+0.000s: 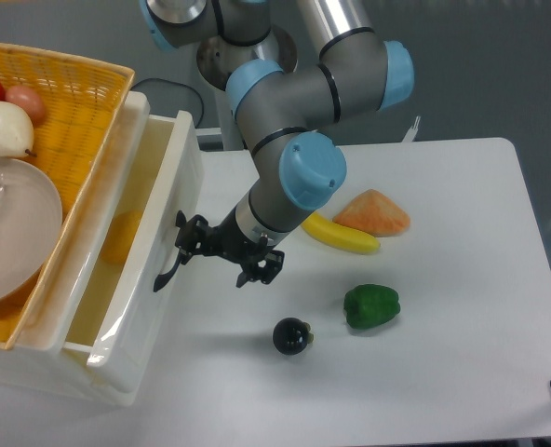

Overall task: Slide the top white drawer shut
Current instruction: 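Keep pushing the drawer front until it sits flush with the unit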

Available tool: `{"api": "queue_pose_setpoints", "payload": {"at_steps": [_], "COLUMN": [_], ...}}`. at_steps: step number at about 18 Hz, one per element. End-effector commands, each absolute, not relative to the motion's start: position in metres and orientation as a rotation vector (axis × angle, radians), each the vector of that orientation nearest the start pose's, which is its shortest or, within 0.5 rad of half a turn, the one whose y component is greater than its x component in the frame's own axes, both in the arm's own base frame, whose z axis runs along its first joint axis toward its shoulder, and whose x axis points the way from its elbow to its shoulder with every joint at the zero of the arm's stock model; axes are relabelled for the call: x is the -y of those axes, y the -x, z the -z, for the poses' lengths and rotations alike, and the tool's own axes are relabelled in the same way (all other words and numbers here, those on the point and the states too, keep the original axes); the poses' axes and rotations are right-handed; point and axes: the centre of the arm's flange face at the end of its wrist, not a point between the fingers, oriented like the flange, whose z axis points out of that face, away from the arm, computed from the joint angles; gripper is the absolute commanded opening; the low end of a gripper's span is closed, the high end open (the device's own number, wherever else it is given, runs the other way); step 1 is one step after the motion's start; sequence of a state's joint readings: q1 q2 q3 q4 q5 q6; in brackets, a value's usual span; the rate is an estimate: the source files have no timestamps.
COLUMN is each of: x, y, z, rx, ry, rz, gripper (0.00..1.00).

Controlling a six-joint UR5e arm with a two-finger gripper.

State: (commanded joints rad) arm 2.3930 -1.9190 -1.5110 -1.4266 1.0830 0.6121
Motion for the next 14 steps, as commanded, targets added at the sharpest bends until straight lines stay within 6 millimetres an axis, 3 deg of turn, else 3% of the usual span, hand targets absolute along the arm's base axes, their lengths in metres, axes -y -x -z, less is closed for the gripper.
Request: {"api": "queue_pose_setpoints", "payload": {"at_steps": [14], "x": [-0.552], "y": [0.307], "z": [-0.347], "rx": [0.313], "ry": [2.843], "rz": [0.677], "gripper": [1.00]}}
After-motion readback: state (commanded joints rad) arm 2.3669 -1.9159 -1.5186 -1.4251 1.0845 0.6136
